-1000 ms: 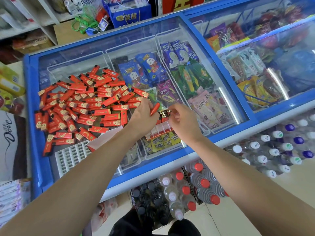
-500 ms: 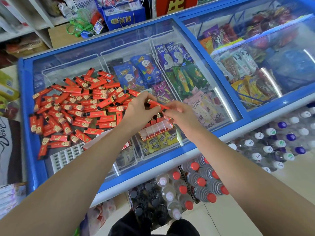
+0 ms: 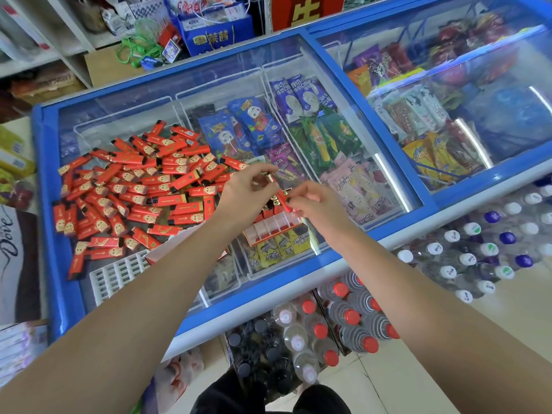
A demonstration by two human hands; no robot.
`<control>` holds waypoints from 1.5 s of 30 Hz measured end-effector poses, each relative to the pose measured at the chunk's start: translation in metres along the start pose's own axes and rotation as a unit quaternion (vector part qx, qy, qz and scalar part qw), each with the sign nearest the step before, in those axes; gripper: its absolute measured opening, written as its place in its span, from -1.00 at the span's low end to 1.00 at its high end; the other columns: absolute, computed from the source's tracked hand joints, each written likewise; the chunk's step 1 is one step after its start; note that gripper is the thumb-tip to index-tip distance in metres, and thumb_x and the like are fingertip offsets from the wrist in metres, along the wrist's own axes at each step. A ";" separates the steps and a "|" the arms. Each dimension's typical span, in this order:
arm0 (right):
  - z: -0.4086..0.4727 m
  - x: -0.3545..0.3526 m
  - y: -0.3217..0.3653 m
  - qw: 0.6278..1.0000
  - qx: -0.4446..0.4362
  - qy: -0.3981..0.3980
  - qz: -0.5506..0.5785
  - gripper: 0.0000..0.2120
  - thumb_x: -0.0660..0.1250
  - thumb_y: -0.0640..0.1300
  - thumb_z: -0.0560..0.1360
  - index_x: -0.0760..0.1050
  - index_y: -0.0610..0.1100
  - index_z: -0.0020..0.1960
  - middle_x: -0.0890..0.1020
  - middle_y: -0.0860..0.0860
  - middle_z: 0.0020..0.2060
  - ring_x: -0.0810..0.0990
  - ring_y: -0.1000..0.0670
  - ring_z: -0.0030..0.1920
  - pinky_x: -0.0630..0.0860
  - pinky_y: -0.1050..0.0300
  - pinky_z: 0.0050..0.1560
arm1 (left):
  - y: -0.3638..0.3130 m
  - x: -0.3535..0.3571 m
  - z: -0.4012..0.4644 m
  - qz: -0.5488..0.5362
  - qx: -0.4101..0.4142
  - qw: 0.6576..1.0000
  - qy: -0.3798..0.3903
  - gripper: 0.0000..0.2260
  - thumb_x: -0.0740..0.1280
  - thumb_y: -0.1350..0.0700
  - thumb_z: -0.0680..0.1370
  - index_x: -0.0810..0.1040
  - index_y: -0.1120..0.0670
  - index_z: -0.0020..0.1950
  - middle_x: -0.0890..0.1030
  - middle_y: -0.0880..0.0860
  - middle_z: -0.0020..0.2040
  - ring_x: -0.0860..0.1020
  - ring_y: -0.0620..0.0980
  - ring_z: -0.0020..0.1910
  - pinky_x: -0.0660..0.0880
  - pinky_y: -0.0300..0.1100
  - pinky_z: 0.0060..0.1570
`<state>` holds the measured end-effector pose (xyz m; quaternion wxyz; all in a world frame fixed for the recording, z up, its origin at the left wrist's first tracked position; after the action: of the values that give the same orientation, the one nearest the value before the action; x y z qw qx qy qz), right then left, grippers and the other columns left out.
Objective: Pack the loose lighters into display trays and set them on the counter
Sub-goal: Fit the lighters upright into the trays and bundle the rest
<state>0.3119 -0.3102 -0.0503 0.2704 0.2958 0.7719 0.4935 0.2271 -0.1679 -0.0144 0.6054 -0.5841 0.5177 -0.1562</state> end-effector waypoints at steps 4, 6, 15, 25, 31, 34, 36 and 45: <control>0.002 -0.003 0.007 0.999 -0.017 -0.010 0.034 -0.82 0.39 -0.22 0.56 0.63 -0.17 0.16 0.70 -0.10 0.08 0.66 -0.09 0.14 0.59 -0.07 0.22 | -0.006 0.002 -0.005 0.013 0.001 1.000 0.010 -0.71 0.43 0.24 0.53 0.56 -0.04 0.21 0.64 -0.09 0.01 0.64 -0.19 -0.04 0.56 -0.37 -0.11; 0.000 0.001 0.010 0.999 -0.013 0.014 0.034 -0.76 0.37 -0.22 0.58 0.61 -0.13 0.24 0.69 -0.04 0.13 0.66 -0.04 0.16 0.59 0.02 0.15 | -0.010 0.002 -0.006 0.007 0.010 1.000 0.008 -0.72 0.41 0.28 0.53 0.50 0.00 0.15 0.66 -0.09 -0.10 0.64 -0.18 -0.13 0.57 -0.31 -0.14; -0.007 0.003 0.026 0.995 -0.094 0.030 -0.030 -0.76 0.34 -0.20 0.62 0.59 -0.07 0.27 0.72 -0.02 0.04 0.68 0.05 0.03 0.56 0.33 0.04 | -0.016 0.012 -0.007 0.027 0.073 0.996 0.039 -0.76 0.40 0.36 0.49 0.61 0.11 0.10 0.63 -0.03 -0.04 0.68 -0.03 -0.09 0.63 -0.17 0.01; 0.002 -0.016 0.027 0.963 -0.167 -0.079 -0.195 -0.83 0.39 -0.24 0.57 0.65 -0.10 0.13 0.71 0.11 -0.08 0.65 0.17 -0.07 0.60 0.20 0.03 | 0.008 0.006 0.001 0.192 0.064 0.979 0.025 -0.69 0.47 0.14 0.49 0.46 0.02 0.17 0.56 -0.01 0.06 0.58 0.02 0.00 0.58 0.06 0.01; 0.003 -0.017 0.019 0.940 -0.192 -0.072 -0.273 -0.82 0.39 -0.29 0.55 0.64 -0.12 0.11 0.68 0.10 -0.08 0.62 0.16 -0.08 0.60 0.17 0.04 | 0.043 0.002 -0.001 0.322 -0.006 0.945 0.053 -0.63 0.33 0.10 0.62 0.46 0.02 0.43 0.56 0.11 0.32 0.53 0.14 0.25 0.55 0.08 0.12; 0.002 -0.008 0.019 0.924 -0.233 -0.050 -0.300 -0.81 0.38 -0.32 0.54 0.65 -0.15 0.12 0.69 0.03 -0.03 0.63 0.10 -0.02 0.60 0.11 0.09 | 0.050 0.001 -0.003 0.318 -0.023 0.947 0.044 -0.67 0.31 0.10 0.65 0.48 -0.03 0.41 0.60 0.08 0.28 0.59 0.12 0.14 0.52 -0.06 -0.09; 0.002 -0.003 0.020 0.908 -0.260 -0.049 -0.325 -0.82 0.39 -0.33 0.54 0.65 -0.17 0.11 0.68 0.00 -0.01 0.63 0.05 -0.01 0.60 0.09 0.09 | 0.052 -0.001 -0.004 0.314 -0.033 0.948 0.031 -0.70 0.31 0.09 0.65 0.50 -0.05 0.39 0.63 0.05 0.24 0.61 0.11 0.02 0.46 -0.12 -0.22; 0.006 0.006 0.018 0.889 -0.271 -0.028 -0.368 -0.80 0.36 -0.35 0.54 0.63 -0.20 0.13 0.64 -0.04 0.05 0.60 0.06 -0.07 0.55 0.22 0.00 | 0.054 -0.003 -0.006 0.293 -0.038 0.955 0.028 -0.78 0.33 0.13 0.64 0.56 0.01 0.28 0.67 0.11 0.09 0.58 0.09 -0.18 0.42 -0.13 -0.25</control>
<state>0.3156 -0.2960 -0.0369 0.5233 -0.0805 0.6542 0.5401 0.1985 -0.1548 -0.0585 0.5870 -0.4248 0.6885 0.0310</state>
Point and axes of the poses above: each hand's wrist, its own z-axis towards the middle knuckle, its own x-axis out of the palm, y = z × x, the point moved 7 cm from there along z, towards the middle knuckle
